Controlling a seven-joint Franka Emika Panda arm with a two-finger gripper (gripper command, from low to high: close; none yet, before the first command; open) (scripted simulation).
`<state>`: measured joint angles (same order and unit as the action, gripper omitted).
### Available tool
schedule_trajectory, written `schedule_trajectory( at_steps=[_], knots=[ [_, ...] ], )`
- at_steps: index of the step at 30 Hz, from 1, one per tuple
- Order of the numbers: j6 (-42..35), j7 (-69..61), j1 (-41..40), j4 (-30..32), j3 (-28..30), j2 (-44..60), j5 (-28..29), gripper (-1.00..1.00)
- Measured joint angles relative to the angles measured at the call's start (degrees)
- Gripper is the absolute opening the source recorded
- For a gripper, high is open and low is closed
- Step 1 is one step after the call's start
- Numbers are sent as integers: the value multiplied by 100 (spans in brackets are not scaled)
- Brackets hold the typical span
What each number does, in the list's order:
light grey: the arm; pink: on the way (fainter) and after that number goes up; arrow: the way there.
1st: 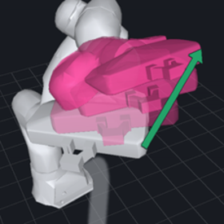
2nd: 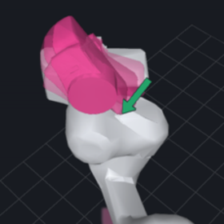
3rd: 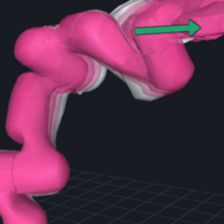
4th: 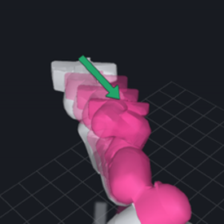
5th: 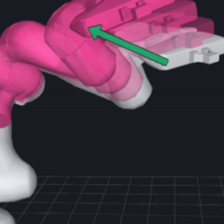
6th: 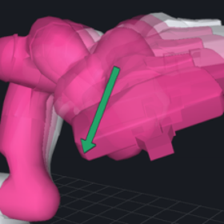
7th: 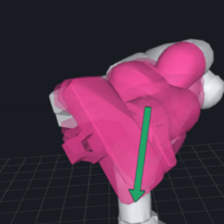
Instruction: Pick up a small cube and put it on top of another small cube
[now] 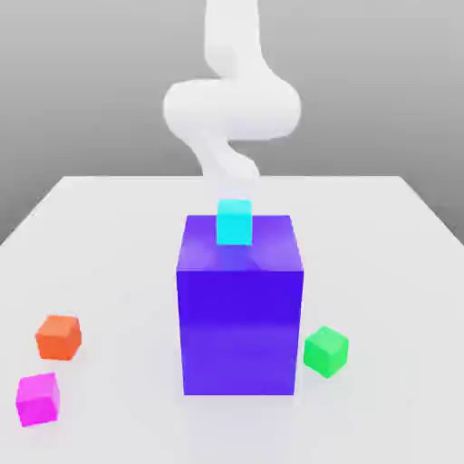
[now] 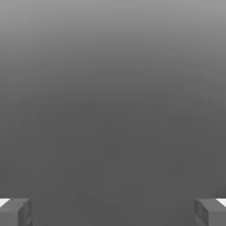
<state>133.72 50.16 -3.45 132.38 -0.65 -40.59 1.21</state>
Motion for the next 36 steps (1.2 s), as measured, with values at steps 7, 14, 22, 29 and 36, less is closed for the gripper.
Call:
schedule_trajectory(
  at_steps=[7,14,22,29,36],
  knots=[
    [546,1236,-887,169,-70,1496,355,0],
    [1080,2362,-1547,335,106,2952,591,0],
    [1724,3256,-2211,536,435,4595,305,0],
    [2434,3440,-2624,587,425,6019,-436,0],
    [2901,3393,-2700,474,343,6614,-524,-100]
  ],
)
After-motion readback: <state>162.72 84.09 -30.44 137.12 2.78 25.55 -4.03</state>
